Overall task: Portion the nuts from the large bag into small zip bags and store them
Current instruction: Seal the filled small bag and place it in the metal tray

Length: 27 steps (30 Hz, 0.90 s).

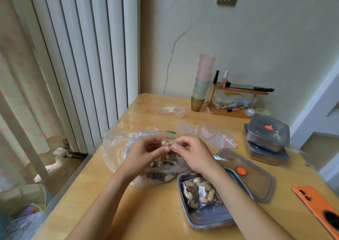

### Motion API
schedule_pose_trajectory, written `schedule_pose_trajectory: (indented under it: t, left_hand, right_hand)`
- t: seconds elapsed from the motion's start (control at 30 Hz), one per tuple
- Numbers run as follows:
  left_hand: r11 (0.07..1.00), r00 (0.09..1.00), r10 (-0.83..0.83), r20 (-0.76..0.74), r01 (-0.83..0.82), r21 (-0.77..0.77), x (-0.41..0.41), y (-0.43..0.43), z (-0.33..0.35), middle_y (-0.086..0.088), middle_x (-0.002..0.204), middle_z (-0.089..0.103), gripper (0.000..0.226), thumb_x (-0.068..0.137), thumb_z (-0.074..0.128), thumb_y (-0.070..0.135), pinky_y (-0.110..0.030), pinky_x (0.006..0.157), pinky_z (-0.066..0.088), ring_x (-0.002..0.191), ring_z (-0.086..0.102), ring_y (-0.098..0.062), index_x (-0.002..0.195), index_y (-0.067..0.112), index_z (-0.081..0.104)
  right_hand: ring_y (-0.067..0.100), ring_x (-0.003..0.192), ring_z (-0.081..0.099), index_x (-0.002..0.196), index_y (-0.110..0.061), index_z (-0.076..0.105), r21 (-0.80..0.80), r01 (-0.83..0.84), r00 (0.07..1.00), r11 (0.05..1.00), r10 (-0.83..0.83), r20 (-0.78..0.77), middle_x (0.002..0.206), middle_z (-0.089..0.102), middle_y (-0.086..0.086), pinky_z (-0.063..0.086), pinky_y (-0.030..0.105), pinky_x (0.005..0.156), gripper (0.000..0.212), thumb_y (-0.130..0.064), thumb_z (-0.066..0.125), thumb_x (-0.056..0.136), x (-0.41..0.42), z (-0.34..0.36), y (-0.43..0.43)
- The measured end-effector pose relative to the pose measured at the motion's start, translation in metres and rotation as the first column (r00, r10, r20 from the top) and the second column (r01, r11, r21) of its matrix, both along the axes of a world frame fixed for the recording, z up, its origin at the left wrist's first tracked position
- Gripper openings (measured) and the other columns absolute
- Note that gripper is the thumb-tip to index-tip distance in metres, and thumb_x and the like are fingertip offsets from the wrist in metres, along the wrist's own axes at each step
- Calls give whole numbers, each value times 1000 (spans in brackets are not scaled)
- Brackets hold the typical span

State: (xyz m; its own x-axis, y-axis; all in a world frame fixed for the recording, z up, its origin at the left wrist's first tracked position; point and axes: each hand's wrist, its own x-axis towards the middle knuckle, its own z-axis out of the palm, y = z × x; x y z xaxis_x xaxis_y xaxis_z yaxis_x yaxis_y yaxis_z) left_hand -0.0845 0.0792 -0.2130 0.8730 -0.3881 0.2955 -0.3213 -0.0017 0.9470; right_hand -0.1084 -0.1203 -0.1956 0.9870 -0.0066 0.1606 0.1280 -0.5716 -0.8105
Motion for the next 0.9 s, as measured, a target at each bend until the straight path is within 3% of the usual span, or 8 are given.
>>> schedule_pose_trajectory:
  t: [0.13, 0.27, 0.4, 0.47, 0.57, 0.77, 0.83, 0.9]
  left_hand:
    - [985, 997, -24, 69, 11, 173, -11, -10, 13, 2, 86, 77, 20, 93, 75, 29, -26, 70, 55, 77, 74, -13, 111, 20, 75]
    - [932, 981, 39, 189, -104, 346, -28, -27, 18, 8, 79, 76, 27, 88, 76, 45, -24, 63, 50, 73, 72, -6, 88, 19, 71]
    - [896, 976, 24, 216, -116, 429, -50, -49, 20, 9, 83, 76, 31, 87, 77, 51, -29, 71, 57, 78, 71, -1, 89, 21, 70]
    - [852, 975, -24, 219, -95, 515, -60, -60, 20, 7, 82, 73, 35, 86, 77, 53, -27, 66, 53, 75, 68, -7, 89, 19, 69]
    - [722, 954, -175, 244, -44, 690, -77, -69, 21, 2, 78, 67, 37, 83, 80, 53, -18, 53, 35, 65, 54, -8, 86, 17, 74]
    - [585, 922, -209, 326, -150, 797, -92, -73, 23, 0, 103, 67, 31, 85, 74, 54, -31, 84, 38, 106, 45, -17, 98, 27, 82]
    - [540, 926, -208, 315, -160, 827, -94, -73, 25, -1, 107, 65, 31, 86, 73, 53, -35, 92, 43, 109, 47, -20, 99, 27, 81]
    - [512, 928, -193, 319, -182, 839, -94, -72, 23, -3, 100, 71, 30, 86, 73, 52, -36, 90, 48, 103, 56, -22, 93, 24, 81]
  right_hand:
    - [12, 95, 69, 99, -24, 78, -33, 3, 1000, 999, -3, -7, 98, 75, -8, 57, 41, 92, 15, -36, 69, 97, -13, 8, -12]
    - [15, 94, 71, 95, -26, 78, -65, -37, 997, 997, 33, -65, 94, 77, -1, 55, 48, 95, 14, -37, 70, 97, -33, 18, -33]
    - [20, 102, 70, 94, -27, 79, -82, -98, 986, 992, 86, -144, 100, 77, 1, 53, 45, 102, 14, -36, 69, 98, -60, 31, -59]
    - [19, 94, 69, 91, -29, 80, -138, -161, 969, 977, 130, -210, 93, 76, -2, 54, 37, 93, 16, -36, 68, 99, -74, 37, -71]
    - [9, 68, 55, 88, -24, 80, -213, -272, 912, 938, 181, -367, 78, 67, -5, 43, 21, 62, 17, -29, 68, 100, -98, 36, -76]
    - [7, 68, 64, 94, -21, 78, -250, -282, 887, 926, 152, -437, 81, 69, -2, 47, 29, 71, 15, -27, 66, 100, -110, 23, -70]
    - [10, 68, 67, 101, -20, 76, -251, -276, 879, 928, 138, -457, 85, 71, -1, 53, 26, 72, 12, -27, 66, 101, -109, 27, -66]
    - [14, 70, 69, 113, -18, 67, -215, -265, 857, 940, 127, -500, 88, 73, 6, 59, 28, 73, 13, -24, 65, 102, -110, 28, -61]
